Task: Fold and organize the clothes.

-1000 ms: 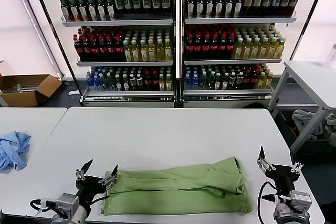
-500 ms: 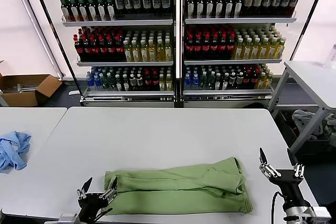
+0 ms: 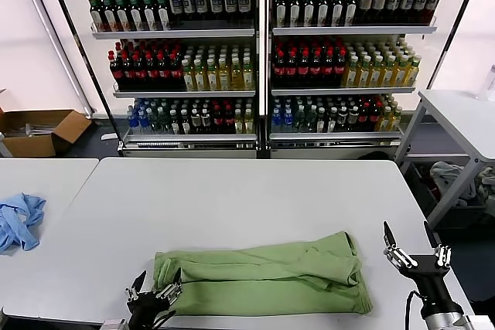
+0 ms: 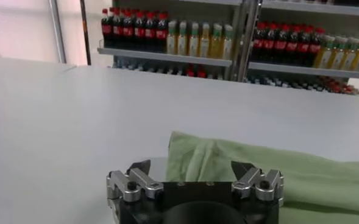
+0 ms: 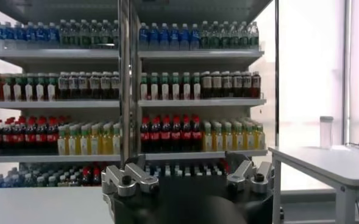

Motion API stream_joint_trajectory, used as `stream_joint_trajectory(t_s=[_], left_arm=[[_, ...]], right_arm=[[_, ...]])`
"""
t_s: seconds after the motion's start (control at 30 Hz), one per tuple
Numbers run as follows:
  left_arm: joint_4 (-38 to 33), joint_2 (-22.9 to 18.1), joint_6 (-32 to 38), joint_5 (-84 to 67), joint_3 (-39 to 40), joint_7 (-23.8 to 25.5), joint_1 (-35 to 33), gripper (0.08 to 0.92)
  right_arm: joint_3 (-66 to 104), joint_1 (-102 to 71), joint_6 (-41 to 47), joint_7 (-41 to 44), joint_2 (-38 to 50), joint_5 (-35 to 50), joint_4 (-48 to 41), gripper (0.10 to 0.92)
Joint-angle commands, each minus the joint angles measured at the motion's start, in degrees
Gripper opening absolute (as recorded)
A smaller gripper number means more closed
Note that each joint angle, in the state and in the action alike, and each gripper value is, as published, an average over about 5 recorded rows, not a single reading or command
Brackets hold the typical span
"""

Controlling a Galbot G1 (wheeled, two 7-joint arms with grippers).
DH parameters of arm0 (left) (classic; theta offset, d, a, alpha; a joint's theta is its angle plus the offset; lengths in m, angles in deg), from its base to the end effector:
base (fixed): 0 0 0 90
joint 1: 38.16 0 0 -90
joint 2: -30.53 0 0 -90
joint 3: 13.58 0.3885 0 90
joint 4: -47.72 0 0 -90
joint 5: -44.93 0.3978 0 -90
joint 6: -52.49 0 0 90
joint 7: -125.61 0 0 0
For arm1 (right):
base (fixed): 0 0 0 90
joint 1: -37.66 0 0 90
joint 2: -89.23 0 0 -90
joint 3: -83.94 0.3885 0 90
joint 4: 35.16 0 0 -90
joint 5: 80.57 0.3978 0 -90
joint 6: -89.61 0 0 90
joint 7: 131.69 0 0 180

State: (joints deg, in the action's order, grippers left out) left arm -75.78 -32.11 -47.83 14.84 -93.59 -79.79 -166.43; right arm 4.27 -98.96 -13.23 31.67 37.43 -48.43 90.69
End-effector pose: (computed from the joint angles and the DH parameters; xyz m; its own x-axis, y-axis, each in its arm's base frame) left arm 0.1472 0.0265 -0.3409 -0.9060 -0.0199 0.4228 -0.0641 0.9938 -0.0905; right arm 0.1550 -0.1416 -0.2899 -0.9992 0.0271 -0.0293 0.0278 0.9993 -0.0251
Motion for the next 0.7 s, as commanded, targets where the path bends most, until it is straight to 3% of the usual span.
stream_joint_trajectory(t_s=[0.03, 0.23, 0.7], left_arm=[[2.35, -1.47, 0.98, -2.92, 1.07, -0.12, 2.24, 0.823], [3.31, -2.31, 1.32, -3.35, 1.67, -0.07, 2.65, 0.778], [7.22, -3.15, 2.98, 0.85, 4.85, 0.87, 2.55, 0.378]], right_arm=[[0.19, -0.50, -1.02, 0.90, -0.25, 0.14, -0.14, 0.823], [-0.29, 0.29, -0.77, 1.08, -0.39, 0.23, 0.26, 0.823], [-0.39, 0.92, -1.14, 1.18, -0.36, 0.47, 0.19, 0.823]])
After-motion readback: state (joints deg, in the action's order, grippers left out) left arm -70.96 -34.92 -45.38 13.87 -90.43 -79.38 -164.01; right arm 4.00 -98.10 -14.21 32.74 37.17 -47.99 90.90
